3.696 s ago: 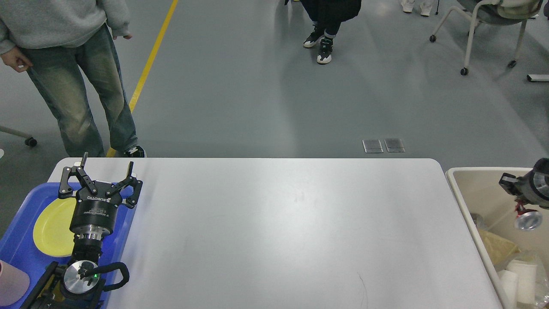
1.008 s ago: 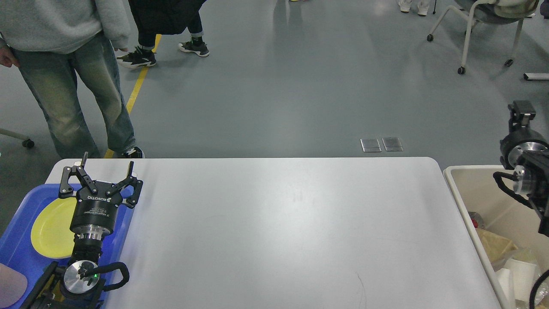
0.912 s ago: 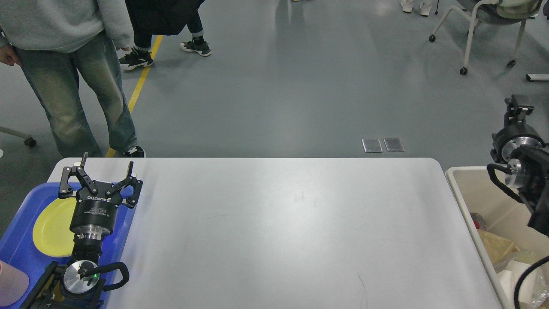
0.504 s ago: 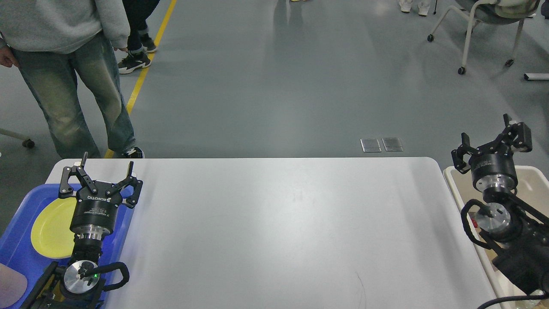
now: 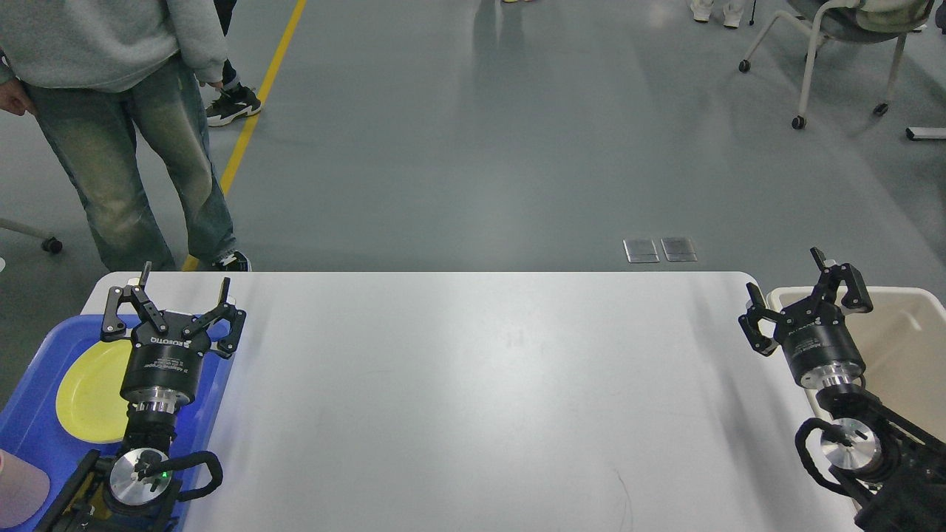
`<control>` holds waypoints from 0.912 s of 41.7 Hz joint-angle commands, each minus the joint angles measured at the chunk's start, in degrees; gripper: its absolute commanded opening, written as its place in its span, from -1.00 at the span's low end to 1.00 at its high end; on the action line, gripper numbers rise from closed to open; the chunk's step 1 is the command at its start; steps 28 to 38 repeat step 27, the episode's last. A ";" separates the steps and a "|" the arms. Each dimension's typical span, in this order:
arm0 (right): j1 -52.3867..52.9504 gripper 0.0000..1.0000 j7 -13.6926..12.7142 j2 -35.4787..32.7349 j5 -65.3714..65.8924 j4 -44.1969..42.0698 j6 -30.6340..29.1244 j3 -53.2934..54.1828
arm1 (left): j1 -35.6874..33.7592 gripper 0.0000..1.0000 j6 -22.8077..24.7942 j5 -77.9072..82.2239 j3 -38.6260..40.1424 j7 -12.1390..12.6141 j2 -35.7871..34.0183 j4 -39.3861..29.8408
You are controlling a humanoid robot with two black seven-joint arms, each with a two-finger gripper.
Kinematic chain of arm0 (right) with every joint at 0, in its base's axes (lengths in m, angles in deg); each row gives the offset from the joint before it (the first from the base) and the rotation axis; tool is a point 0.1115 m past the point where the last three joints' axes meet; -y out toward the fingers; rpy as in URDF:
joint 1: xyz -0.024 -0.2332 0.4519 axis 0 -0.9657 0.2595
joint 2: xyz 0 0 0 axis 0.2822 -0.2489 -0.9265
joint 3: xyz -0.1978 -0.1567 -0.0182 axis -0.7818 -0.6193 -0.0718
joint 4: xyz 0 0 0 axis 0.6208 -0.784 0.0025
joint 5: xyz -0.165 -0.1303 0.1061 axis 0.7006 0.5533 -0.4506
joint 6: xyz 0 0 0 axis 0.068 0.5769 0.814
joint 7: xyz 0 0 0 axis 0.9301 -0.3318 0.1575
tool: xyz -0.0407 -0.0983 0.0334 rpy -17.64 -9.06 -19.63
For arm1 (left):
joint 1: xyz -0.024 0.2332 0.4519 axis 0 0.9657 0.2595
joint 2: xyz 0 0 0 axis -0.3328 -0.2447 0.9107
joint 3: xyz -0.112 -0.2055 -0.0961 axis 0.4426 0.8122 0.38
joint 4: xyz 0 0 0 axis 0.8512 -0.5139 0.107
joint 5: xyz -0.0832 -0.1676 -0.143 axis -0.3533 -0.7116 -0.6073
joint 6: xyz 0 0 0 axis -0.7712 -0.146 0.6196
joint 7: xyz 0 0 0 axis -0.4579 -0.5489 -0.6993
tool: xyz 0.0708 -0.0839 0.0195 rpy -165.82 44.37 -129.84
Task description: Tidy desktop
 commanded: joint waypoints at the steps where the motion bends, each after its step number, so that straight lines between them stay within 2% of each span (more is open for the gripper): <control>1: -1.99 1.00 -0.08 -0.66 0.08 5.78 7.41 0.86 | -0.08 0.92 0.00 0.00 -0.01 0.06 0.00 0.01; 5: -3.66 1.00 -0.25 -1.10 0.78 12.11 17.36 1.21 | 0.01 0.92 0.00 0.00 -0.01 -0.03 0.00 0.01; 8: -4.63 1.00 -0.25 -3.12 0.79 14.94 16.41 1.30 | -0.07 0.92 0.00 0.00 -0.01 -0.03 0.00 0.01; 24: -5.15 1.00 0.36 -2.42 0.70 16.17 15.71 6.83 | 0.01 0.92 0.00 0.00 -0.01 -0.03 0.00 0.01; 27: -6.30 1.00 0.36 -2.68 0.70 17.14 13.87 6.93 | 0.01 0.92 0.00 0.00 -0.01 0.06 0.00 0.01; 38: -6.30 1.00 0.36 -2.68 0.70 17.14 13.87 6.93 | 0.01 0.92 0.00 0.00 -0.01 0.06 0.00 0.01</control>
